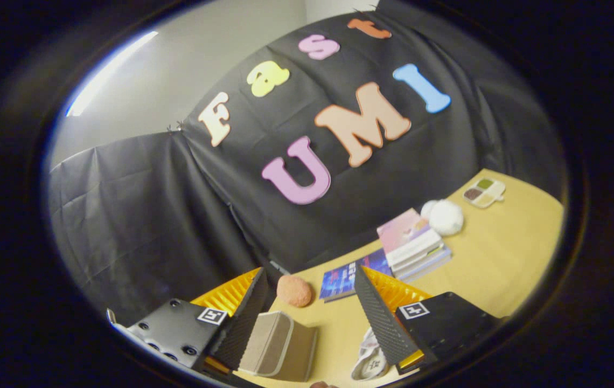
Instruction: Open the storage box then place both shoes into the box .Put the left shoe in first, then the right shoe, with the right side of both shoes facing outward in a uniform manner.
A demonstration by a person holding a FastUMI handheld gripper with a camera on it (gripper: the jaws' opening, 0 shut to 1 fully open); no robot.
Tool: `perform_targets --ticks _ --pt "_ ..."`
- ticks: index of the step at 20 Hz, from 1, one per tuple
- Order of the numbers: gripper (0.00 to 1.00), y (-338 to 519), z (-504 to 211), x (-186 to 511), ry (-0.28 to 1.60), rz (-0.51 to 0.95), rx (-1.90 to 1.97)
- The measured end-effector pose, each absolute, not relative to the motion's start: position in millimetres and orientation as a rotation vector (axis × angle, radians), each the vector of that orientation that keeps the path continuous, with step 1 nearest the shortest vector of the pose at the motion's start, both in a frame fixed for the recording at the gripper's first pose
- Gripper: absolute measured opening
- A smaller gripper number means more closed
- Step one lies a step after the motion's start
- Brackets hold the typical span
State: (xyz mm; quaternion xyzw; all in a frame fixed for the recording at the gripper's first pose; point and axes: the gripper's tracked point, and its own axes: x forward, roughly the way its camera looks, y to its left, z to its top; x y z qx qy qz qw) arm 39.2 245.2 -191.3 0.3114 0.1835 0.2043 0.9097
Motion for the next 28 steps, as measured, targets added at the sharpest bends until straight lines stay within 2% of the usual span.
perform_targets --ticks 5,9,15,23,28 --pt "0.99 329 -264 13 0.616 0.555 0.730" --pt "0.99 387 -297 -5 0.763 0.660 0.849" --pt "0.99 432 -365 -33 0.990 0.705 1.027" --pt "0.99 459 -389 -50 1.145 0.743 1.319" --pt "0.97 454 -378 -45 1.119 0.791 1.375"
